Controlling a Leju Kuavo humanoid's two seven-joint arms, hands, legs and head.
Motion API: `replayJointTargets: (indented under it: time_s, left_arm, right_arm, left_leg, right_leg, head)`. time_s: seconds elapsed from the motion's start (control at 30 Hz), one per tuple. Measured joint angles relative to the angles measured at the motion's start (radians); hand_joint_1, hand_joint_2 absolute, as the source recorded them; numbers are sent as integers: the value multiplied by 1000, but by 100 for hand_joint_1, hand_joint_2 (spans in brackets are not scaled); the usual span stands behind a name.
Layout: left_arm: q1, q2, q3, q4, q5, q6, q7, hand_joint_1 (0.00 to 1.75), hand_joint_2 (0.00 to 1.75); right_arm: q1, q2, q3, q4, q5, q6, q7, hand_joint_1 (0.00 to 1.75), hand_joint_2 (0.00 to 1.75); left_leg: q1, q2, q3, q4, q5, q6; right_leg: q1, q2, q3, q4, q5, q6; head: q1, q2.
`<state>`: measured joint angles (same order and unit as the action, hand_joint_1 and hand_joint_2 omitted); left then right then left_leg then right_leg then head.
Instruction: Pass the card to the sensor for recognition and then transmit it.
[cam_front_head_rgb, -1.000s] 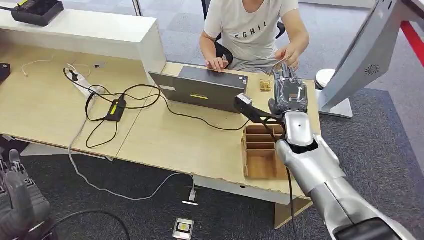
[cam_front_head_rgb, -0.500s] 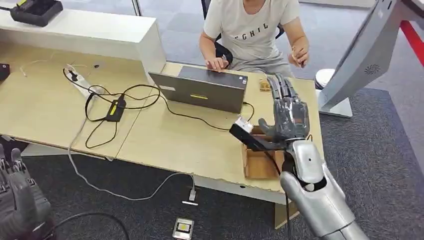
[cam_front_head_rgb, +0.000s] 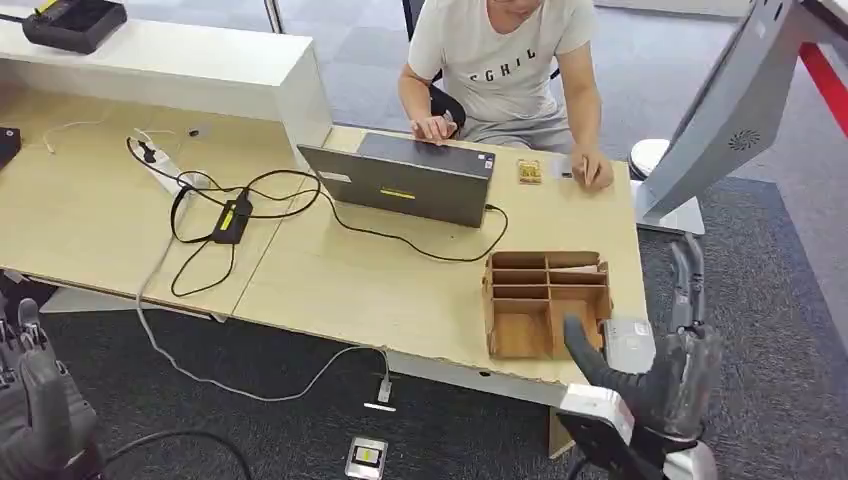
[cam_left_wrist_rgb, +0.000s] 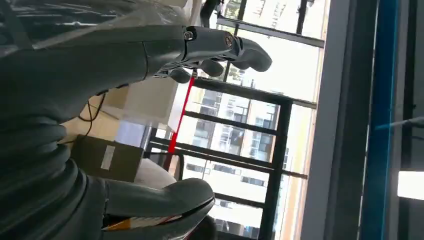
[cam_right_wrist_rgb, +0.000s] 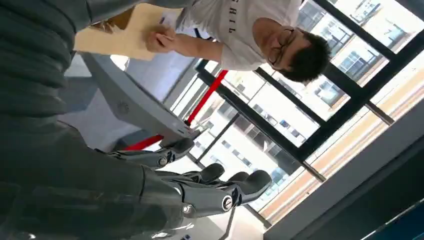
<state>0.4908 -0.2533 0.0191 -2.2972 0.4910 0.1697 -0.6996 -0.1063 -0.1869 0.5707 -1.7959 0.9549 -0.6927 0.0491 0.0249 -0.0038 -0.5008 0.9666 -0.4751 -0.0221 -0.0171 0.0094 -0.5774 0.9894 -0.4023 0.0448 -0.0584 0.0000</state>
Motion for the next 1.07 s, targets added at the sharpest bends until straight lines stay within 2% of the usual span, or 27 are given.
replayJointTargets:
  time_s: [0.23,0.3,0.37,0.53,0.83,0.87,0.9,0.93,0.97,1.0,1.07]
  left_arm:
    - [-1,0,1,0,0,2,0,0,175]
    - [-1,0,1,0,2,8,0,0,175]
    - [-3,1,1,0,2,25,0,0,175]
    - [-8,5,-2,0,-10,58,0,0,175]
    - [-6,5,-3,0,-15,62,0,0,175]
    - [-6,5,-3,1,-14,61,0,0,175]
    - [-6,5,-4,2,-12,60,0,17,175]
    - [-6,5,-5,2,-12,58,0,65,175]
    - [-7,5,-5,2,-12,54,0,168,175]
    - [-7,5,-5,2,-12,51,0,175,175]
    - [-7,5,-6,2,-12,46,0,175,175]
  right_arm:
    - [79,5,-32,-74,-56,-4,-55,0,175]
    - [98,20,-48,-84,-122,-4,-117,0,175]
    - [113,29,-59,-85,-136,-5,-175,0,175]
    - [122,38,-79,-85,-177,-5,-186,0,175]
    - [129,53,-98,-79,-214,-4,-215,0,175]
    - [129,53,-100,-79,-217,-4,-215,59,175]
    - [129,53,-102,-78,-218,-4,-215,161,175]
    - [129,54,-102,-76,-219,-4,-215,175,175]
    - [129,55,-102,-74,-221,-4,-216,175,175]
    - [129,57,-103,-74,-222,-4,-217,175,175]
    - [130,61,-107,-74,-222,-4,-218,175,175]
  left_leg:
    - [0,0,0,0,0,0]
    - [0,0,0,0,0,0]
    - [0,0,0,0,0,0]
    - [0,0,1,0,0,0]
    - [0,0,0,0,0,0]
    - [0,0,0,0,0,0]
    - [0,0,0,0,0,0]
    - [0,0,0,0,0,0]
    - [0,0,0,0,0,0]
    - [0,0,0,0,0,0]
    - [0,0,0,0,0,0]
  right_leg:
    - [0,0,0,0,0,0]
    - [0,0,0,0,0,0]
    - [0,0,0,0,0,0]
    - [0,0,0,0,0,0]
    - [0,0,0,0,0,0]
    - [0,0,0,0,0,0]
    - [0,0,0,0,0,0]
    - [0,0,0,0,0,0]
    - [0,0,0,0,0,0]
    - [0,0,0,0,0,0]
    - [0,0,0,0,0,0]
  head:
    - [0,0]
    - [0,0]
    - [0,0]
    - [0,0]
    - [1,0]
    - [0,0]
    - [1,0]
    - [0,0]
    - [1,0]
    - [0,0]
    - [0,0]
